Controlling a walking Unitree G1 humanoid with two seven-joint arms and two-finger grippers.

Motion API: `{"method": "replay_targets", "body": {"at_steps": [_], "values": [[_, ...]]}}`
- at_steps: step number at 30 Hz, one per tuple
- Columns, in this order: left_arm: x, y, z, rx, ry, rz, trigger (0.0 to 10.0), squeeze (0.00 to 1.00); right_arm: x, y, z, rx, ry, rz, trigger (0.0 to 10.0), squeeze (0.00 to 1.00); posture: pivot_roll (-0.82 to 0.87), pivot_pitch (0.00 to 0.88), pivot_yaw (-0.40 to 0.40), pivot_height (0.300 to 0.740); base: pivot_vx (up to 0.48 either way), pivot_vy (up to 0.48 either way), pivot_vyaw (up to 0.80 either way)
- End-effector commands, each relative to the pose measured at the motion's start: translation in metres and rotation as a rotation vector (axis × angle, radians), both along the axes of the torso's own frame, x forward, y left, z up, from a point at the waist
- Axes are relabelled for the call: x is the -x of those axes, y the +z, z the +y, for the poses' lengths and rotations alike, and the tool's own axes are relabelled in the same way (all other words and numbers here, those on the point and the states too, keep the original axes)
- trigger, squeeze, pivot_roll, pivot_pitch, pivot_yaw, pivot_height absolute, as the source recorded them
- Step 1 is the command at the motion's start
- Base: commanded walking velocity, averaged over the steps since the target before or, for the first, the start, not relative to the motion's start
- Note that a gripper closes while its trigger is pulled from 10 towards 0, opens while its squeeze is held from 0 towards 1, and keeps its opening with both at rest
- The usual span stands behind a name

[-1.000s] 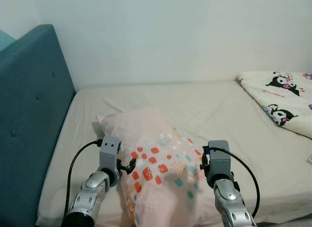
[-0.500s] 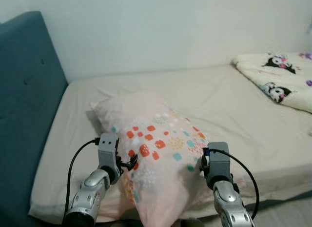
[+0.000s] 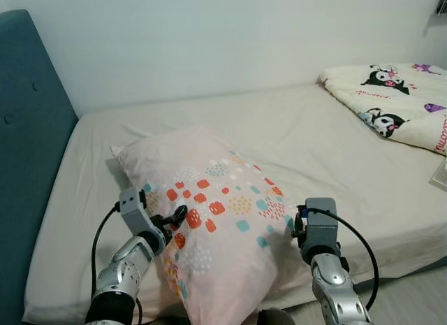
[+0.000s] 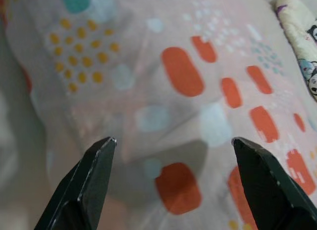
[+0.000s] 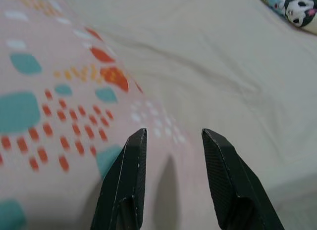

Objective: Clean up the room

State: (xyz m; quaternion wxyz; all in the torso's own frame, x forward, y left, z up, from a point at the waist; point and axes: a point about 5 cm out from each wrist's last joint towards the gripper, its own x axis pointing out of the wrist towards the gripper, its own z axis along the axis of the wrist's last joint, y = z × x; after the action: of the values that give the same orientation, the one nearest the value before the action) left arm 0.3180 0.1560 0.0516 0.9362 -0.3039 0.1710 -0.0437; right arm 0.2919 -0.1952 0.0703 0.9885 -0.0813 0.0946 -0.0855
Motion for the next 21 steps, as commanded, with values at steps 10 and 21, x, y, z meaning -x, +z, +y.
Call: {"method": "replay_targets", "body": {"at_steps": [10,21], "values": [[-0.001,-0.017,0.019,0.074,0.061,0.044,10.0,0.08,-0.010,0.013,-0.003,-0.007,0.014,-0.035,10.0,0.00,-0.05,0.127,0.001,0.592,0.000,0.000,0.00],[0.001,-0.021,-0.005,0.362,-0.046,0.027,10.0,0.00,-0.006,0.022,-0.005,-0.002,0.016,-0.058,10.0,0.00,-0.08,0.179,0.009,0.592,0.000,0.000,0.00]]}}
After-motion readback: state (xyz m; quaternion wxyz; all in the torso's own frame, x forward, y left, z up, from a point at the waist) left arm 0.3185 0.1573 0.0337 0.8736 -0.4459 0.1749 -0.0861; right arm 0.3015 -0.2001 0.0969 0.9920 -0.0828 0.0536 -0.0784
